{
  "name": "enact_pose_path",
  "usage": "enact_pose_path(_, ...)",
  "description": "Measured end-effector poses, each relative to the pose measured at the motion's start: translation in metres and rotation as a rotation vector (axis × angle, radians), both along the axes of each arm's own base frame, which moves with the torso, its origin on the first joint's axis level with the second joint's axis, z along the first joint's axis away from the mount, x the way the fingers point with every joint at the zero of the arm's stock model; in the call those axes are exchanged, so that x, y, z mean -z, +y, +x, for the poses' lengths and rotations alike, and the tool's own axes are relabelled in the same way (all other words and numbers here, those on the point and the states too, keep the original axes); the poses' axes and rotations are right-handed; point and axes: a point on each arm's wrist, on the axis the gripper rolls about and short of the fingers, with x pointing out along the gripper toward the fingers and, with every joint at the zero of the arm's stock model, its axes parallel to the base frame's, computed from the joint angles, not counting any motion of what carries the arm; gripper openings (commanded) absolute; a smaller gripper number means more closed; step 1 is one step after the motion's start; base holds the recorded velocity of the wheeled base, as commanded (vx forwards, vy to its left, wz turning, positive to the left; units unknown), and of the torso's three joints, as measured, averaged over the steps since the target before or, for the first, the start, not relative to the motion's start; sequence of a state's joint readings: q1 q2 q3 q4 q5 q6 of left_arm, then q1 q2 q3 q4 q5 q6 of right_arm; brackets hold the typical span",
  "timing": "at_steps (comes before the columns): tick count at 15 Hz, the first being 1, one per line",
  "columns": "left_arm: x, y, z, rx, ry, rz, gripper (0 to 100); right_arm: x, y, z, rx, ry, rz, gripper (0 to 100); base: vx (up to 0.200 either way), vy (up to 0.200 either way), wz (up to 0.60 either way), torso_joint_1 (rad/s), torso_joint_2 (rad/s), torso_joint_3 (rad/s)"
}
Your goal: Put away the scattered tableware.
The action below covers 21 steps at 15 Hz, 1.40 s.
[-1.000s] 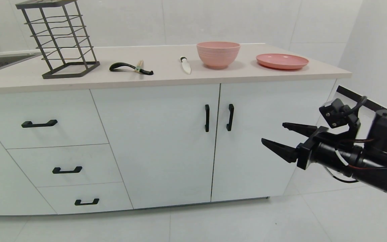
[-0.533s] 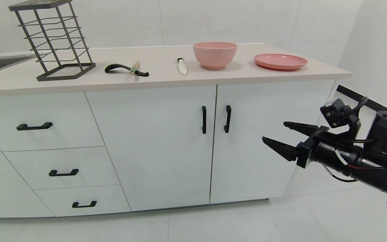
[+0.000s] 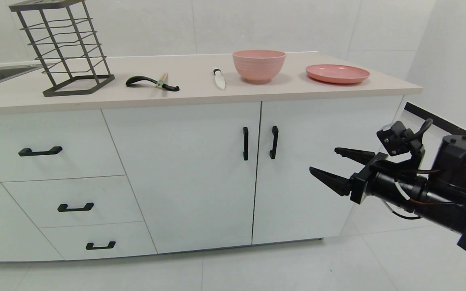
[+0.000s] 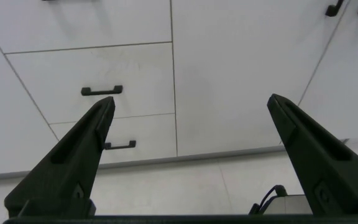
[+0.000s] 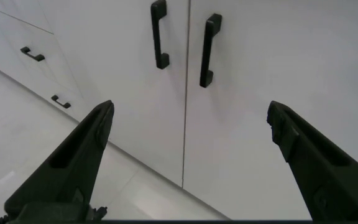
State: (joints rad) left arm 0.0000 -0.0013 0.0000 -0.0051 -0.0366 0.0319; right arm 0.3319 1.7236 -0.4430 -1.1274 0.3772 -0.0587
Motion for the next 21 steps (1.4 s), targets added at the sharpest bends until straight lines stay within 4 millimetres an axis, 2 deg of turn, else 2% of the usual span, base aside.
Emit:
enact_pose_path(4, -0.002, -0.002, 0.000, 0.098, -0.025, 0.058, 100, -0.001, 0.001, -0.005, -0.010, -0.003, 0.001, 100, 0.000, 0.000, 0.00, 0.000, 0.00, 0.000)
enact_pose_path(5, -0.009, -0.002, -0.001, 0.102, -0.080, 0.052, 100, -0.001, 0.000, -0.007, -0.009, -0.006, 0.001, 100, 0.000, 0.000, 0.00, 0.000, 0.00, 0.000)
enact_pose_path(8, -0.070, -0.003, -0.022, 0.122, -0.339, 0.048, 100, -0.003, -0.003, -0.013, -0.006, -0.009, 0.002, 100, 0.000, 0.000, 0.00, 0.000, 0.00, 0.000)
enact_pose_path(9, -0.084, -0.004, -0.026, 0.160, -0.362, 0.048, 100, -0.004, -0.002, -0.013, -0.007, -0.014, 0.004, 100, 0.000, 0.000, 0.00, 0.000, 0.00, 0.000)
enact_pose_path(10, -0.089, -0.005, -0.024, 0.243, -0.338, 0.049, 100, -0.006, -0.002, -0.014, -0.008, -0.024, 0.009, 100, 0.000, 0.000, 0.00, 0.000, 0.00, 0.000)
enact_pose_path(14, -0.086, -0.008, 0.005, 0.425, -0.127, -0.013, 100, -0.008, -0.003, -0.014, -0.009, -0.042, 0.015, 100, 0.000, 0.000, 0.00, 0.000, 0.00, 0.000)
enact_pose_path(17, -0.094, -0.010, 0.033, 0.516, -0.038, -0.034, 100, -0.016, 0.003, 0.002, -0.013, -0.083, 0.031, 100, 0.000, 0.000, 0.00, 0.000, 0.00, 0.000)
enact_pose_path(19, -0.104, -0.016, 0.059, 0.598, -0.021, -0.038, 100, -0.027, 0.014, 0.013, -0.035, -0.148, 0.057, 100, 0.000, 0.000, 0.00, 0.000, 0.00, 0.000)
enact_pose_path(21, -0.117, -0.024, 0.084, 0.657, -0.073, -0.033, 100, -0.029, 0.023, 0.016, -0.058, -0.163, 0.064, 100, 0.000, 0.000, 0.00, 0.000, 0.00, 0.000)
